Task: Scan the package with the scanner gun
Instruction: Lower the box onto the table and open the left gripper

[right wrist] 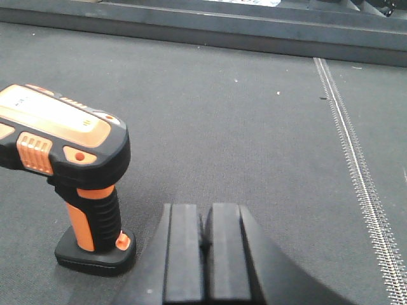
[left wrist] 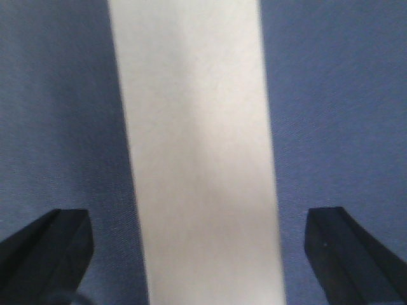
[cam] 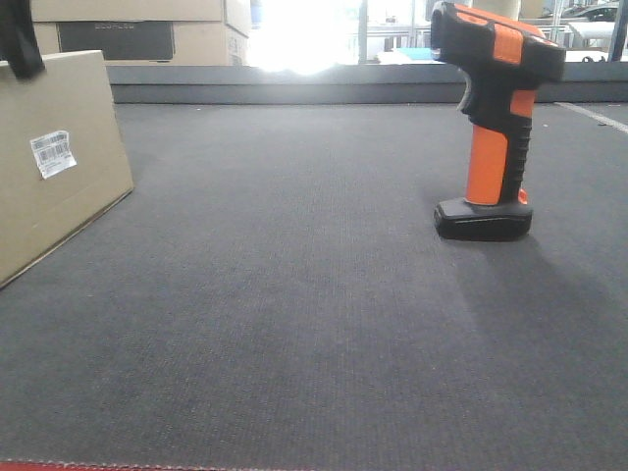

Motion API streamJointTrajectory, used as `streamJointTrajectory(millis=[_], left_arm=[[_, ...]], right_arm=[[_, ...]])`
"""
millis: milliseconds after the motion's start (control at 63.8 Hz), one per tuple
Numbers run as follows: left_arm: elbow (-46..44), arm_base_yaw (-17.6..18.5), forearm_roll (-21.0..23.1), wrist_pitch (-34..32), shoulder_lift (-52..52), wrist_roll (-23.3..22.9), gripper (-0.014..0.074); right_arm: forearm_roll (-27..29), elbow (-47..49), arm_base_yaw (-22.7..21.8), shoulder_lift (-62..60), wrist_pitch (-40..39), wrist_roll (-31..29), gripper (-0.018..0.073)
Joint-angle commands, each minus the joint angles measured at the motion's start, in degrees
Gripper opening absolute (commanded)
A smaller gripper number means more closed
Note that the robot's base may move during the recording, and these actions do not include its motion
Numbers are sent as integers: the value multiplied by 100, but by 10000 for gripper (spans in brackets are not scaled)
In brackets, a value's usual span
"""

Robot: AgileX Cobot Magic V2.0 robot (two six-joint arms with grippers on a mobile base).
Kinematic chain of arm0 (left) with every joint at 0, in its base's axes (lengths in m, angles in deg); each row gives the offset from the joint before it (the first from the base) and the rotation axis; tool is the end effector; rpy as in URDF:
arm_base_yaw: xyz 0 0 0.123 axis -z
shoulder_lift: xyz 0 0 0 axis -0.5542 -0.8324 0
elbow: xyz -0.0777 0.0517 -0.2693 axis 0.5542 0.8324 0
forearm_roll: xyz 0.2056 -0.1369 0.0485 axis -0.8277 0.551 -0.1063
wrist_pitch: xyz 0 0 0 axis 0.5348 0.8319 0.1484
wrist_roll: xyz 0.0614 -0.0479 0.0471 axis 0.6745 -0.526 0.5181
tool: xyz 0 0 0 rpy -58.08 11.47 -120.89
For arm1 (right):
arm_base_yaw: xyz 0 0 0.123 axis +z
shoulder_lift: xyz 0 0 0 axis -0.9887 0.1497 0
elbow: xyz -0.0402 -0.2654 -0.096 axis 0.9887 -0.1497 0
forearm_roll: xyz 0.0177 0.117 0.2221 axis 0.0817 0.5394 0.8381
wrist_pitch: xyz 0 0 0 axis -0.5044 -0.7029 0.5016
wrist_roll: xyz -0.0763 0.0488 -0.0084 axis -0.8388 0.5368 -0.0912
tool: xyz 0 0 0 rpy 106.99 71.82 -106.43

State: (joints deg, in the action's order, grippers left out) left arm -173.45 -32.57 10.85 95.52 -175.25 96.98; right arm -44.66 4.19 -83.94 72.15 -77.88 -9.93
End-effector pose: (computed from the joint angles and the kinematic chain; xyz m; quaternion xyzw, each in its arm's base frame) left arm 0.3562 -0.0102 0.3569 0.0954 0.9729 -0.0025 0.2105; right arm 0.1645 -0.0050 0.2998 0.0057 0.7909 -0.0070 0.6119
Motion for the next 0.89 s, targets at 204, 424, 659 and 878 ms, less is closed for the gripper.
streamJointTrajectory(millis=[204, 424, 659, 878], left_arm=[[458, 21, -7, -44, 1477, -191, 171], [1949, 21, -42, -1607, 2819, -191, -111], [3963, 21, -192, -3536, 4353, -191, -111], [5805, 21, -192, -5338, 5966, -191, -111]], right_arm=[[-41, -10, -26, -500, 217, -32, -149], [-41, -32, -26, -1207, 622, -32, -149], [22, -600, -26, -1849, 771, 148, -149], [68, -1026, -26, -2740, 848, 177, -149]])
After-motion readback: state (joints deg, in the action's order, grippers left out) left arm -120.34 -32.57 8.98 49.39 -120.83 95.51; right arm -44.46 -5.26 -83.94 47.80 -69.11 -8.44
